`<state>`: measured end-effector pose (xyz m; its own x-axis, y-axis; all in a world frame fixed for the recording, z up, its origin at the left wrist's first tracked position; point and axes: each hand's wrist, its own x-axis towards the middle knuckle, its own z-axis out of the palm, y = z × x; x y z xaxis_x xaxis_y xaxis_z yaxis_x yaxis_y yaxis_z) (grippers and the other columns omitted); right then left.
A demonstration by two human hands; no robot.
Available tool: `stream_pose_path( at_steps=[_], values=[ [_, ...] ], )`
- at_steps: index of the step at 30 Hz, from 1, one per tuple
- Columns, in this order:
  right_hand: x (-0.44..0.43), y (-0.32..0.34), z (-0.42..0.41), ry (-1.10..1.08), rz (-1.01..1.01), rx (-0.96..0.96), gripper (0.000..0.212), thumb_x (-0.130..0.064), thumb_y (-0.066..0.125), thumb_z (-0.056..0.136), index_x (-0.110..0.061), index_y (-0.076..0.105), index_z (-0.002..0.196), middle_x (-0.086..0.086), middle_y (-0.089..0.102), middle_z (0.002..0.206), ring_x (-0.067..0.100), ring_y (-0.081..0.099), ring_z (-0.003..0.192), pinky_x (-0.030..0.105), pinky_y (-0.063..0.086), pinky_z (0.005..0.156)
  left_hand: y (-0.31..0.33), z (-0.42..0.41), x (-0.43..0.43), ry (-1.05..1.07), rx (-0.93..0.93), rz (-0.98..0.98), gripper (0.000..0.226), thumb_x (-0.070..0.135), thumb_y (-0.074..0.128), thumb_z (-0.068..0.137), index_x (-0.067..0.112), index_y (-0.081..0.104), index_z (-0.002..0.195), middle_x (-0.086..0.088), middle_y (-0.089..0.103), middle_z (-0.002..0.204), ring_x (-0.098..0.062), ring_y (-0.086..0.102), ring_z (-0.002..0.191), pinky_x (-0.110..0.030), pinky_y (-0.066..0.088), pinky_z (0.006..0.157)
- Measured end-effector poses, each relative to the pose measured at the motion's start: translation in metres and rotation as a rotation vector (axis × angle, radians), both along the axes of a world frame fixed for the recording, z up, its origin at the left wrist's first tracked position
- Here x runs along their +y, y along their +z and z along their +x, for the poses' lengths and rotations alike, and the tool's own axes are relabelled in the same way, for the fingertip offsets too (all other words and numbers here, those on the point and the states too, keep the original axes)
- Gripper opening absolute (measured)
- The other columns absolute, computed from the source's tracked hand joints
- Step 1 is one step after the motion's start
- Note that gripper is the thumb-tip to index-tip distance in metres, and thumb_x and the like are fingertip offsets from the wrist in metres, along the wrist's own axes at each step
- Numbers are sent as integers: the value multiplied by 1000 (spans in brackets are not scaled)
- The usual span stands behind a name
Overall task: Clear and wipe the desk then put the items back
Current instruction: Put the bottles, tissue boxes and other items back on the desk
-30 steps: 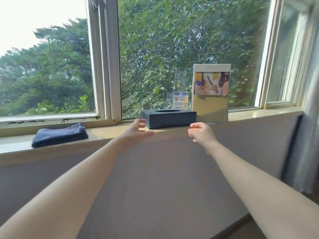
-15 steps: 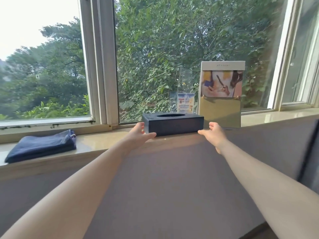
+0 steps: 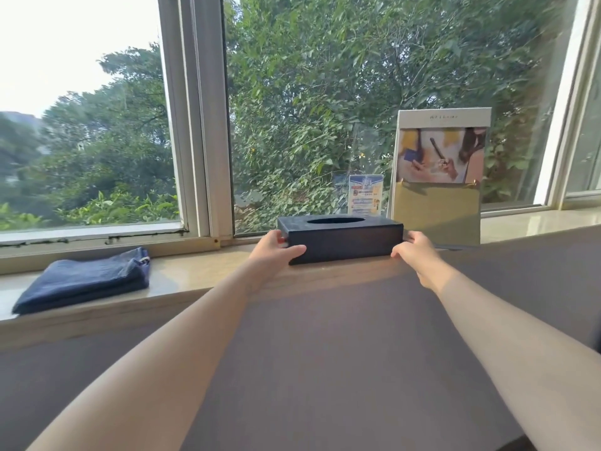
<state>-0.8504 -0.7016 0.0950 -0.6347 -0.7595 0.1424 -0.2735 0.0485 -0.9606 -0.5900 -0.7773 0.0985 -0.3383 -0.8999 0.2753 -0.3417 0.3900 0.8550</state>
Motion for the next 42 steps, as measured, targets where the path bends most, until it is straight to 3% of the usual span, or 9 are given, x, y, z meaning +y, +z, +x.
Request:
stream_pose_path(
  at_steps=[4, 10, 12, 15, 23, 26, 32, 38, 42],
  values=[
    [5, 1, -4, 57, -61, 47, 46, -18, 68, 88, -8, 55, 131, 6, 60, 128, 23, 54, 117, 31, 39, 94, 5, 11, -3, 22, -34, -9, 29, 24, 70, 88, 14, 56, 111, 4, 63, 105, 1, 54, 77, -5, 40, 52],
    [19, -10, 15, 119, -170, 59, 24, -19, 71, 87, -13, 62, 109, 6, 67, 113, 21, 61, 103, 33, 46, 92, 5, 38, 5, 76, -151, -77, 57, 46, 76, 73, 14, 57, 115, -4, 51, 120, -19, 53, 109, -32, 46, 93],
    [23, -14, 26, 126, -197, 38, 27, -21, 71, 87, -13, 61, 112, 2, 66, 111, 19, 60, 103, 31, 44, 89, 0, 49, 13, 90, -87, -66, 53, 33, 75, 82, 15, 48, 124, -1, 41, 127, -16, 47, 116, -28, 46, 84],
    [31, -19, 50, 113, -253, 19, 34, -22, 71, 87, -11, 58, 116, -1, 62, 109, 16, 55, 102, 27, 38, 86, -8, 71, 25, 68, 58, -68, 46, 23, 74, 84, 17, 46, 120, -1, 52, 133, -16, 49, 123, -22, 45, 66],
    [54, -17, 135, 194, -364, 12, 28, -22, 71, 87, -16, 50, 104, -9, 55, 93, 8, 52, 85, 22, 38, 78, -1, 154, 66, 134, 218, -110, 48, 13, 75, 82, 5, 51, 123, -2, 62, 121, -9, 58, 110, -4, 46, 66],
    [61, -16, 167, 241, -390, 21, 23, -22, 72, 87, -14, 55, 100, -10, 57, 87, -4, 50, 75, 22, 38, 70, 0, 189, 81, 168, 232, -123, 47, 13, 76, 81, 5, 53, 121, -4, 64, 121, -9, 62, 106, -12, 50, 71],
    [71, -21, 225, 366, -452, -68, 11, -19, 74, 84, -17, 64, 89, -6, 67, 88, 3, 59, 76, 12, 48, 64, -1, 258, 125, 275, 242, -175, 51, 19, 78, 80, 11, 54, 124, -1, 63, 123, -7, 60, 111, -26, 51, 89],
    [82, -22, 282, 503, -463, -136, 15, -19, 76, 82, -14, 67, 94, 1, 71, 94, 15, 65, 85, 28, 51, 78, -3, 316, 182, 407, 273, -247, 47, 19, 79, 78, 15, 56, 119, 8, 65, 112, -4, 60, 106, -17, 52, 80],
    [95, -23, 326, 606, -491, -172, 12, -16, 73, 84, -15, 65, 93, -2, 69, 89, 8, 62, 78, 12, 47, 64, -3, 355, 220, 480, 256, -267, 48, 22, 80, 78, 15, 57, 119, 8, 66, 111, -3, 61, 104, -16, 52, 79]
  ],
)
